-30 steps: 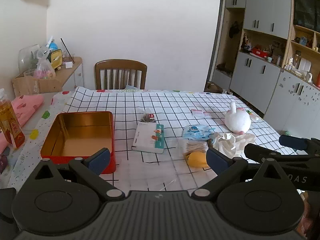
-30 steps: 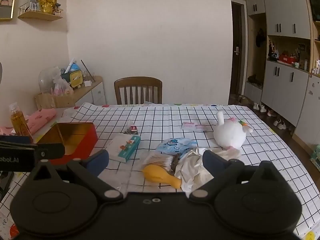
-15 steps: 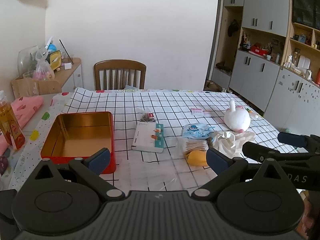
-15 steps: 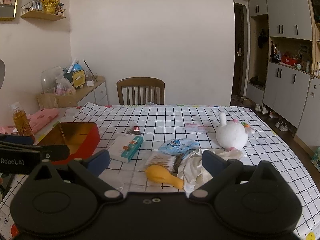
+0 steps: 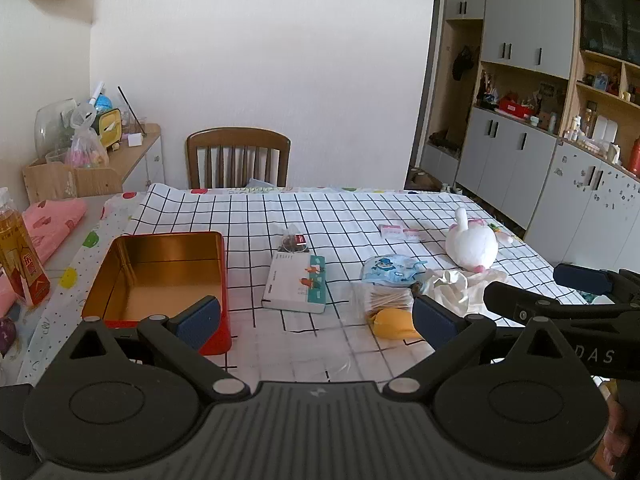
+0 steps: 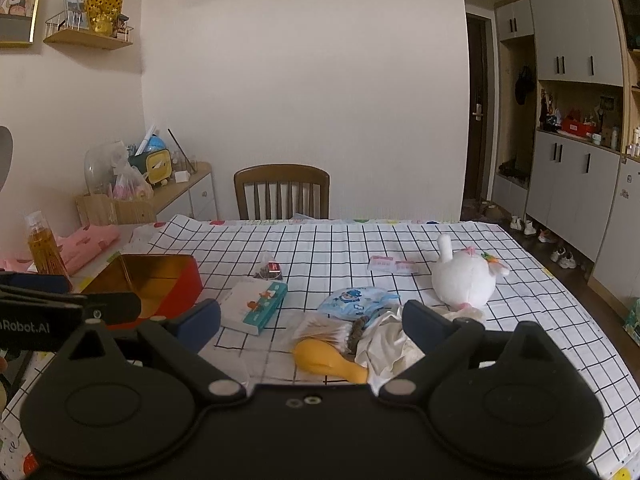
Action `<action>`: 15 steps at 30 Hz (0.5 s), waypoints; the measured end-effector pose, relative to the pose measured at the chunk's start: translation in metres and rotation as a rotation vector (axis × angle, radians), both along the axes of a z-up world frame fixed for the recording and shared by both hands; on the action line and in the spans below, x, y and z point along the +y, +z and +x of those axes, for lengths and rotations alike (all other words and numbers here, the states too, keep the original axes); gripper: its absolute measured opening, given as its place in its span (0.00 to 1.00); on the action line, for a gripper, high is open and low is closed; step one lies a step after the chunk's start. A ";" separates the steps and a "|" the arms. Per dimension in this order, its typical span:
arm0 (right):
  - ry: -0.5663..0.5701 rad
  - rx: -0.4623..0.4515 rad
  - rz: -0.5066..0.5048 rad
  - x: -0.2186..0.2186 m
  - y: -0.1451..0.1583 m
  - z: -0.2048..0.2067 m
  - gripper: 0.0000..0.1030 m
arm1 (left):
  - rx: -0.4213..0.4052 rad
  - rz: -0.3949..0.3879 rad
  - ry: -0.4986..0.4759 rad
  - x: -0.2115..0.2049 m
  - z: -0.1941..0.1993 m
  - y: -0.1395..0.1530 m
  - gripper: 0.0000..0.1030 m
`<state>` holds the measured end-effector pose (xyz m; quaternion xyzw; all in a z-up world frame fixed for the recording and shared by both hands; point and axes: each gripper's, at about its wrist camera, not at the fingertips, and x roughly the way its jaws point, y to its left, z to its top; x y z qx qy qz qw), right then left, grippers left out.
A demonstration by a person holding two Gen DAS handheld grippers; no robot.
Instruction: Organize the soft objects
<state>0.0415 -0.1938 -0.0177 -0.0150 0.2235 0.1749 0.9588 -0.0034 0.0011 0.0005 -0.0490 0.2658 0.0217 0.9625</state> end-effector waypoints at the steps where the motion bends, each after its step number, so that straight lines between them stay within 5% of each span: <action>1: 0.000 -0.001 0.000 0.000 -0.001 0.000 0.94 | -0.001 0.000 0.000 0.000 0.000 0.000 1.00; 15: -0.011 -0.024 0.006 -0.001 0.004 -0.004 0.94 | -0.028 0.003 -0.008 0.000 -0.003 0.003 1.00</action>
